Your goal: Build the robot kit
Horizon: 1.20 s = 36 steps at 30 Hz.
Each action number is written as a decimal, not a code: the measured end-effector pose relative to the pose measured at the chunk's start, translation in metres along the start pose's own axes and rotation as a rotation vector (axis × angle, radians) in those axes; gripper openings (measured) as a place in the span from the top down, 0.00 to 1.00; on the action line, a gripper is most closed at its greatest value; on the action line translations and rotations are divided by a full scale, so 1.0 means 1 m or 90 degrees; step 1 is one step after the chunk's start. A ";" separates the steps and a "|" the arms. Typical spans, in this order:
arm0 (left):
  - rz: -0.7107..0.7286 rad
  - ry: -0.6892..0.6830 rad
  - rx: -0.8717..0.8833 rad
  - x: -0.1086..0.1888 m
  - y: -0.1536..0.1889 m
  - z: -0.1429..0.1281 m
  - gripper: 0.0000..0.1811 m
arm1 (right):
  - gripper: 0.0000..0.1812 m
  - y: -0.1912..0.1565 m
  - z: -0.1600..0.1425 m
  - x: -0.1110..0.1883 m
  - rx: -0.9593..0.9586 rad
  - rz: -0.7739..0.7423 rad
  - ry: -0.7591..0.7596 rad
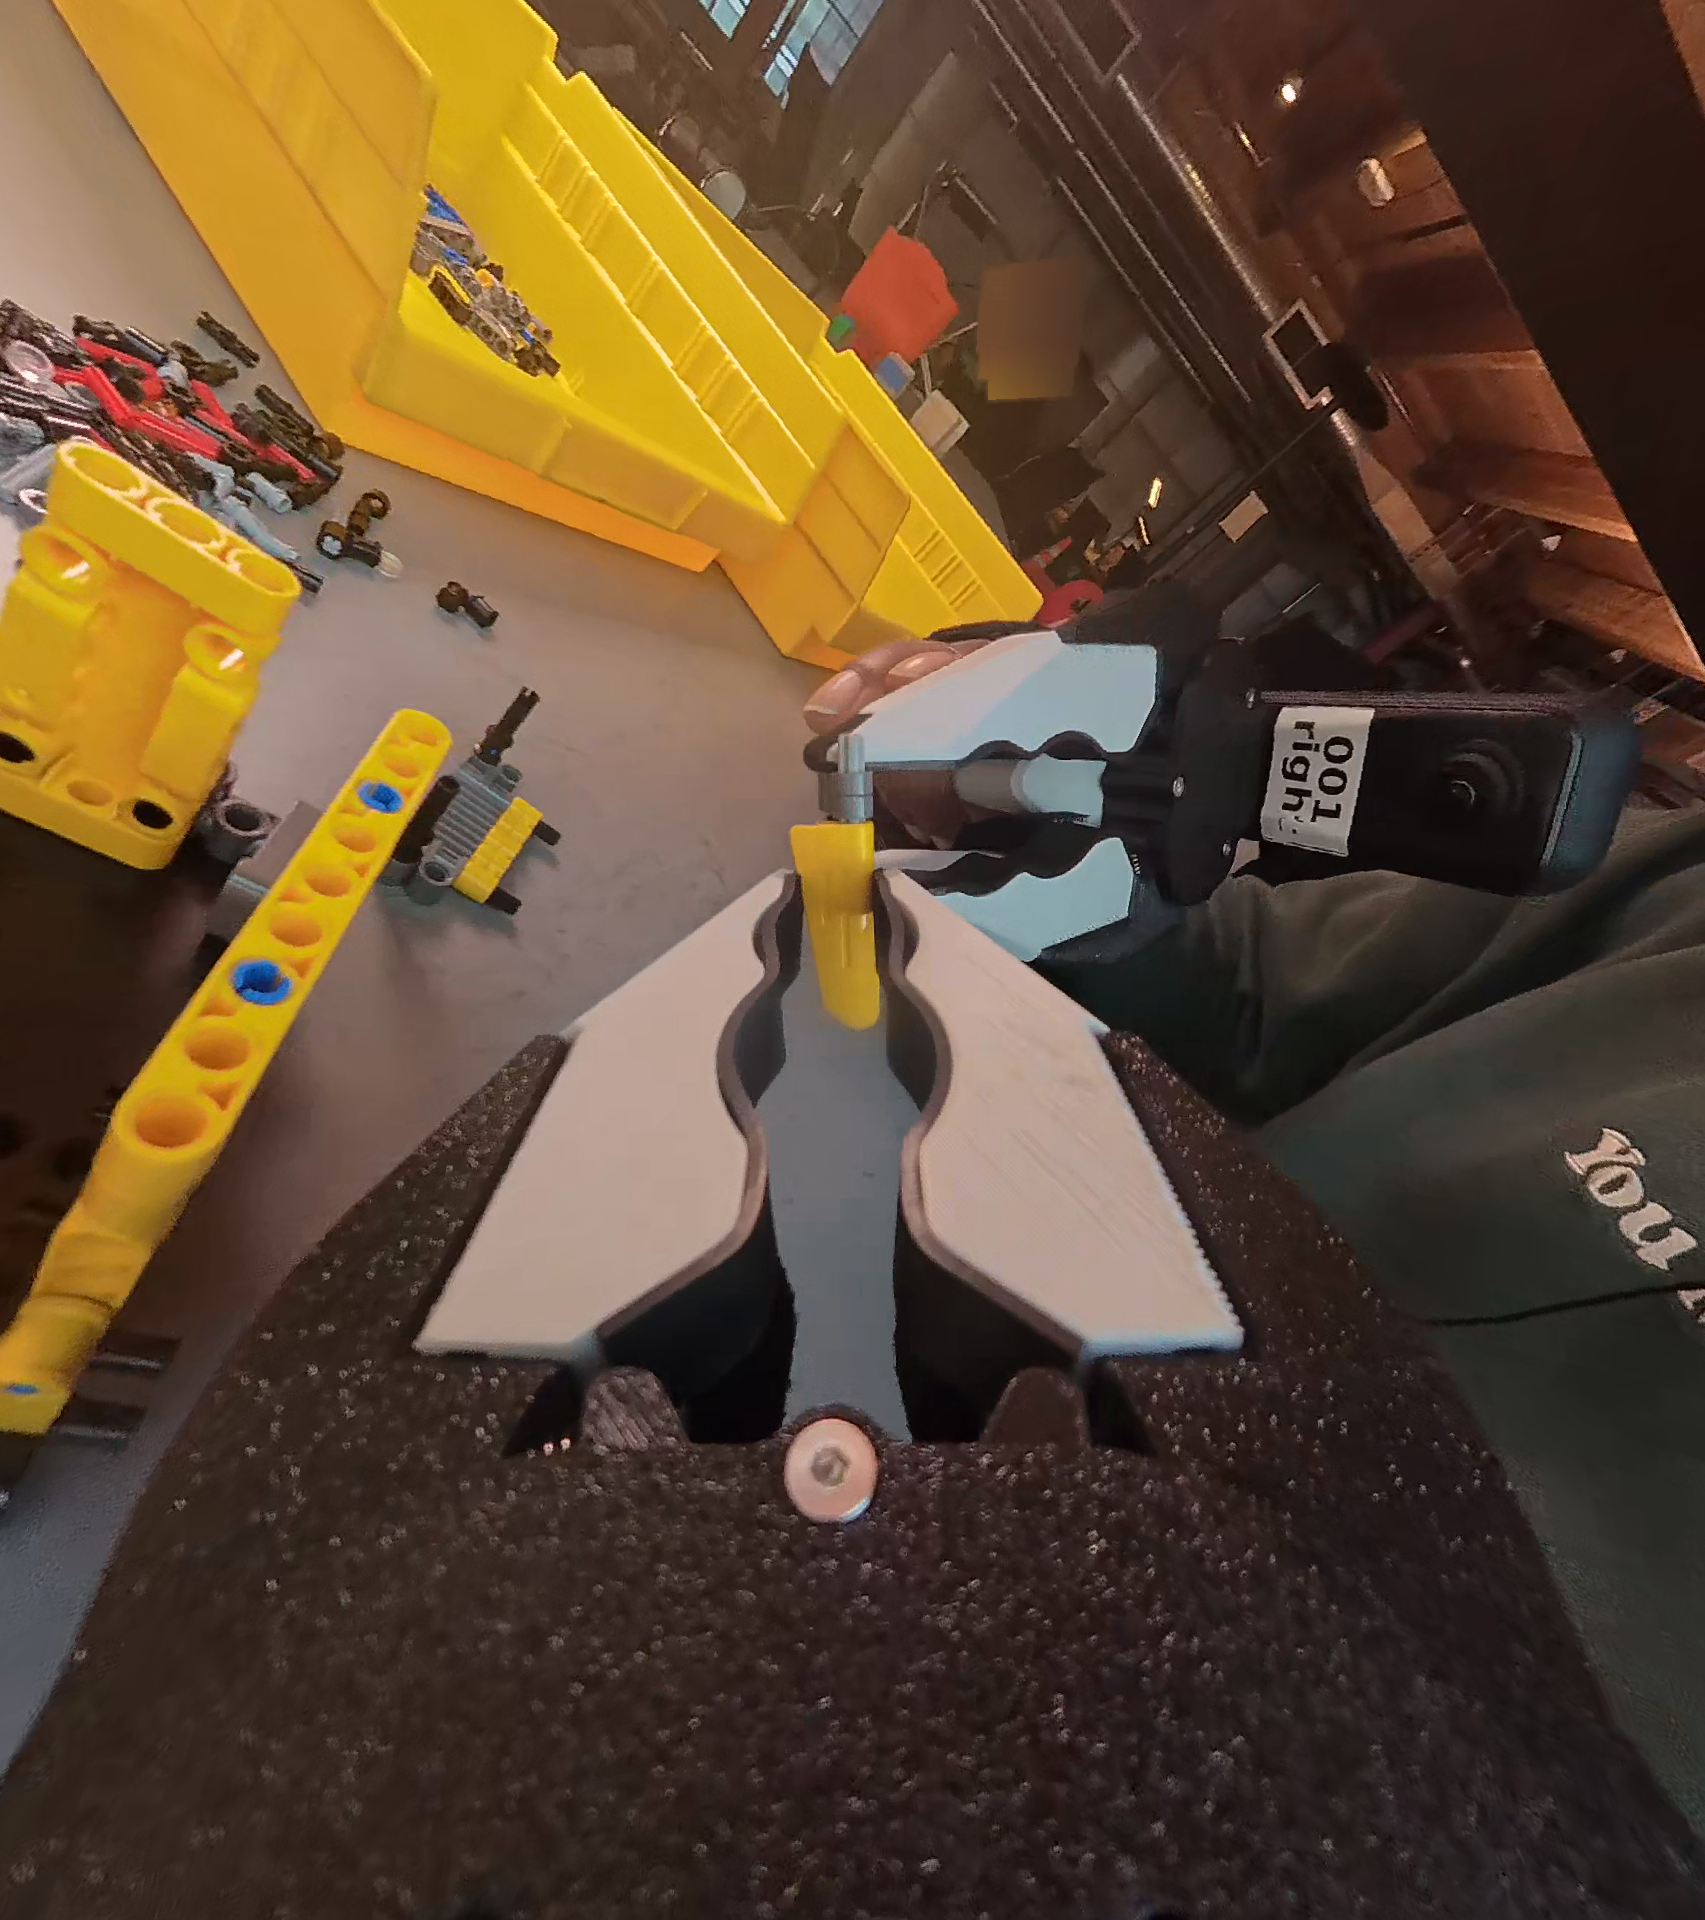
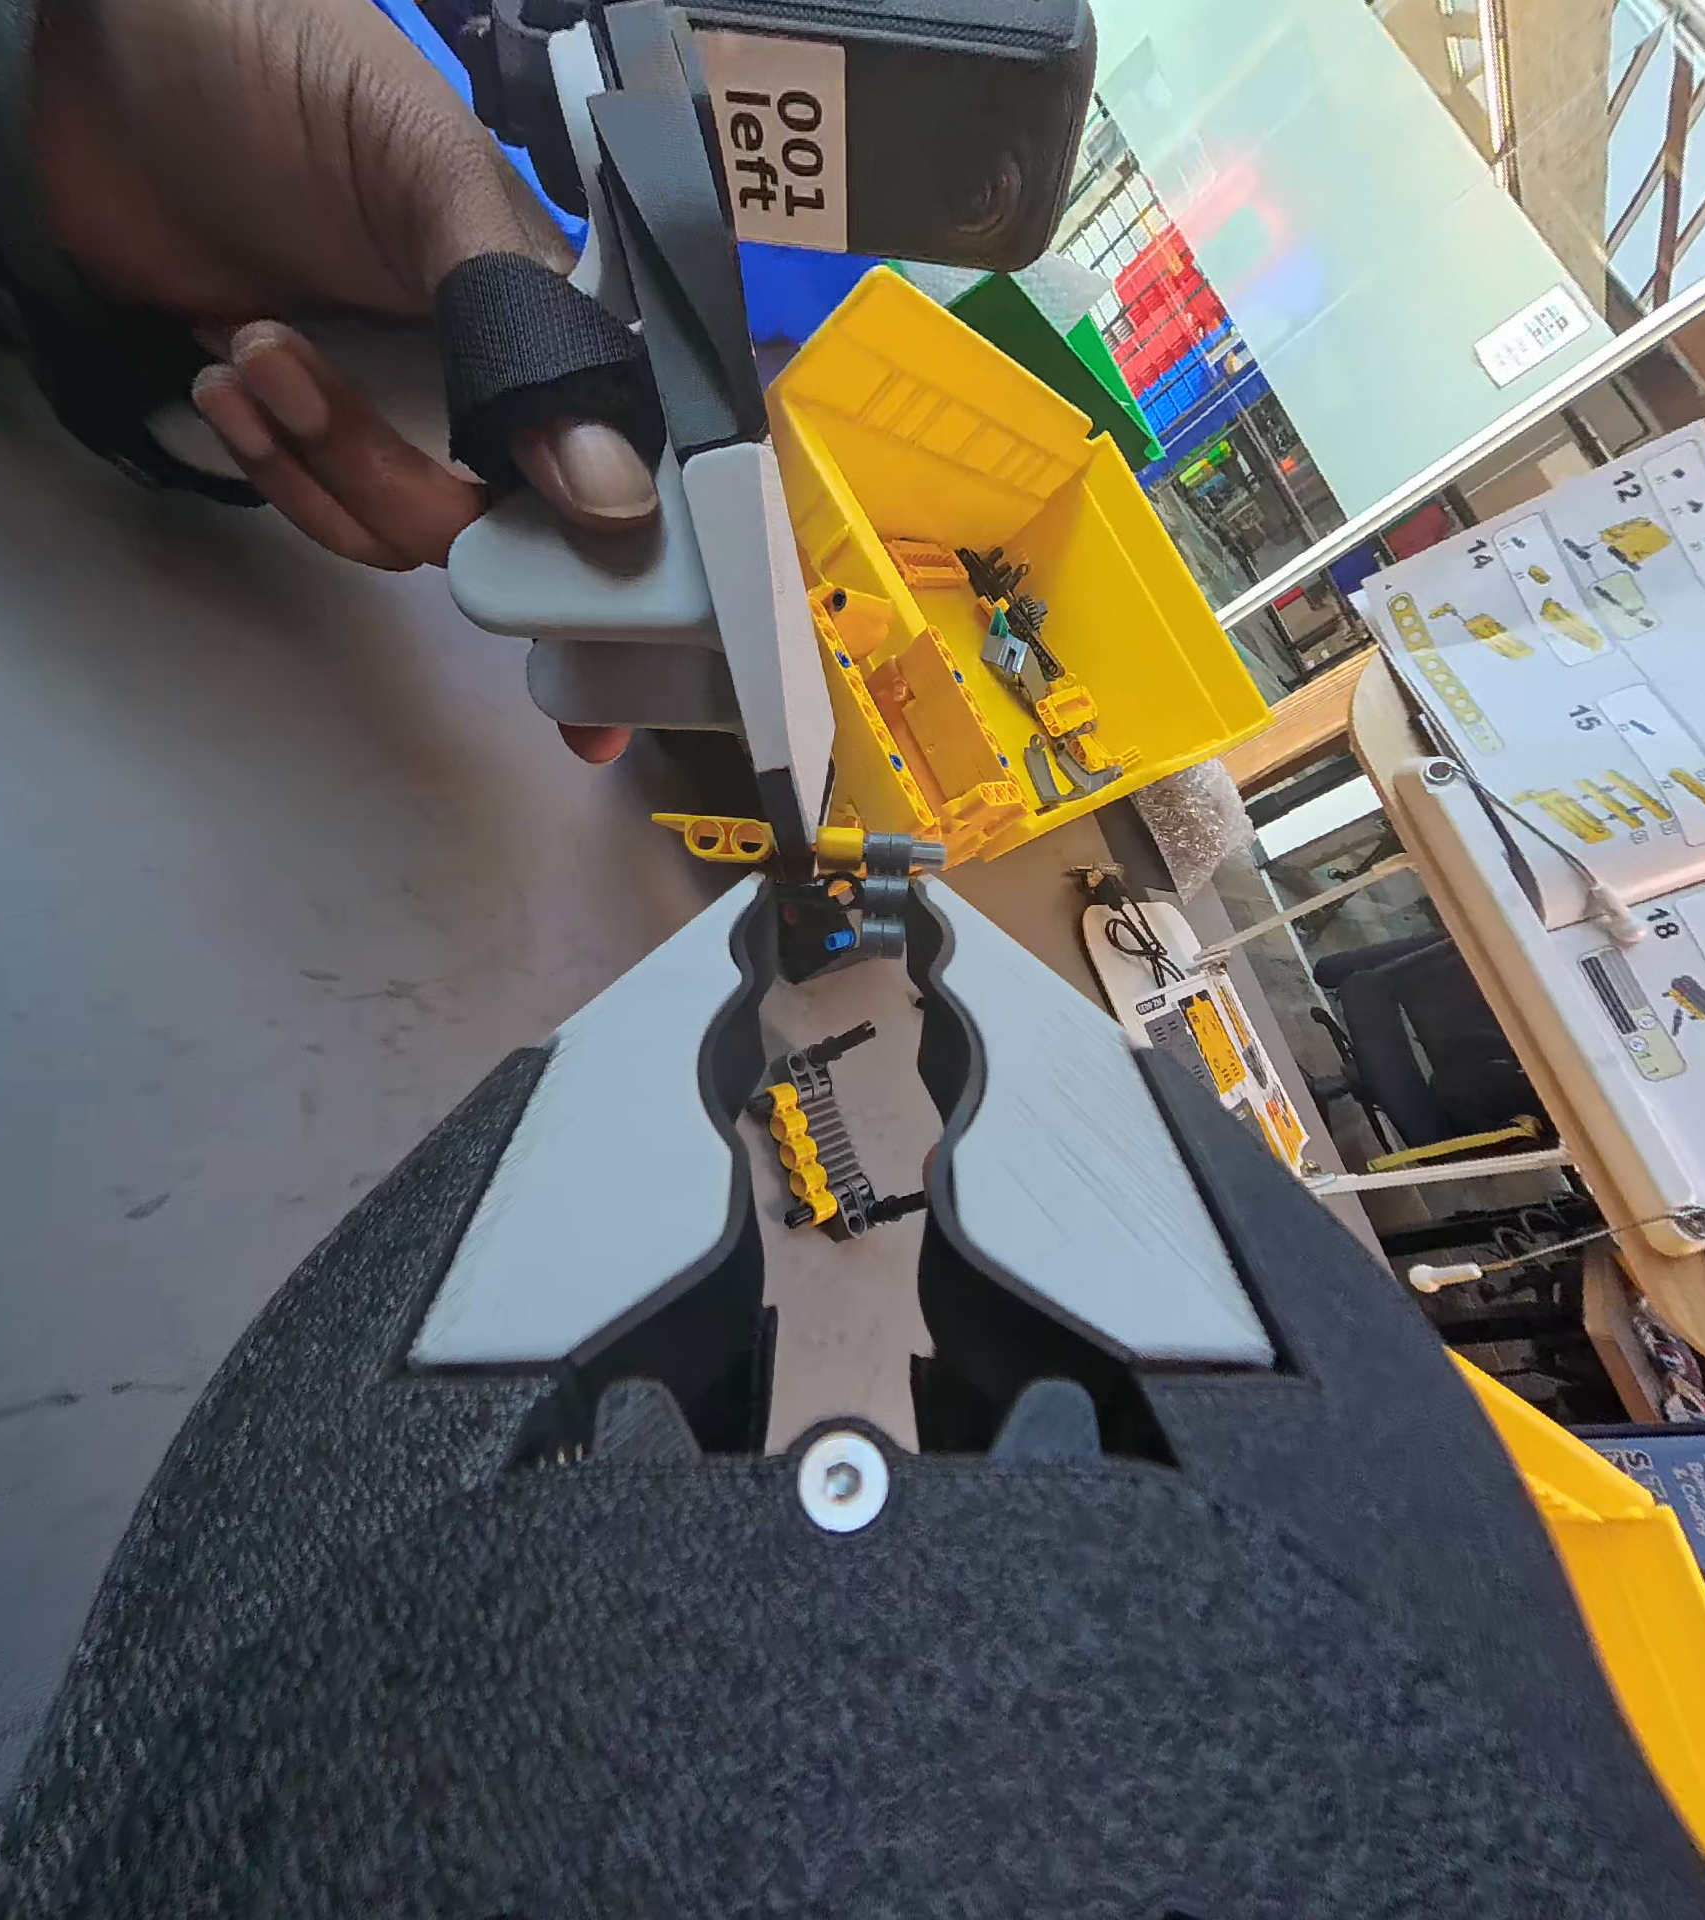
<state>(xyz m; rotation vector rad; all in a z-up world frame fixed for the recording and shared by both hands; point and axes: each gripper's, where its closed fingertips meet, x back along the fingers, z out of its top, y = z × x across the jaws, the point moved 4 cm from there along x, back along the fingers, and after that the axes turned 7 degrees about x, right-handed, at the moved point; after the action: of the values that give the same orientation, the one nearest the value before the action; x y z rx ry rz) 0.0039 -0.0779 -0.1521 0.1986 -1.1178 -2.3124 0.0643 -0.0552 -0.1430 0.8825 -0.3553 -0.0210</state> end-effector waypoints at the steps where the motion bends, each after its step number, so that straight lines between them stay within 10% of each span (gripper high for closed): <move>1: 0.002 0.002 -0.001 0.000 0.000 0.001 0.94 | 0.87 0.001 0.000 -0.001 -0.003 -0.004 -0.001; 13: -0.044 -0.040 -0.083 0.008 0.013 -0.001 0.94 | 0.86 0.018 0.000 0.018 -0.387 0.195 0.195; 36: 0.088 -0.135 -0.293 0.001 0.010 -0.016 0.93 | 0.91 -0.002 -0.013 0.013 -0.453 0.311 0.128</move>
<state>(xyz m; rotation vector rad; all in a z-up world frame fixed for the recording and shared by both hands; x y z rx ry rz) 0.0134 -0.0942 -0.1545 -0.2941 -0.6379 -2.4297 0.0806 -0.0489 -0.1478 0.0765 -0.3333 0.3713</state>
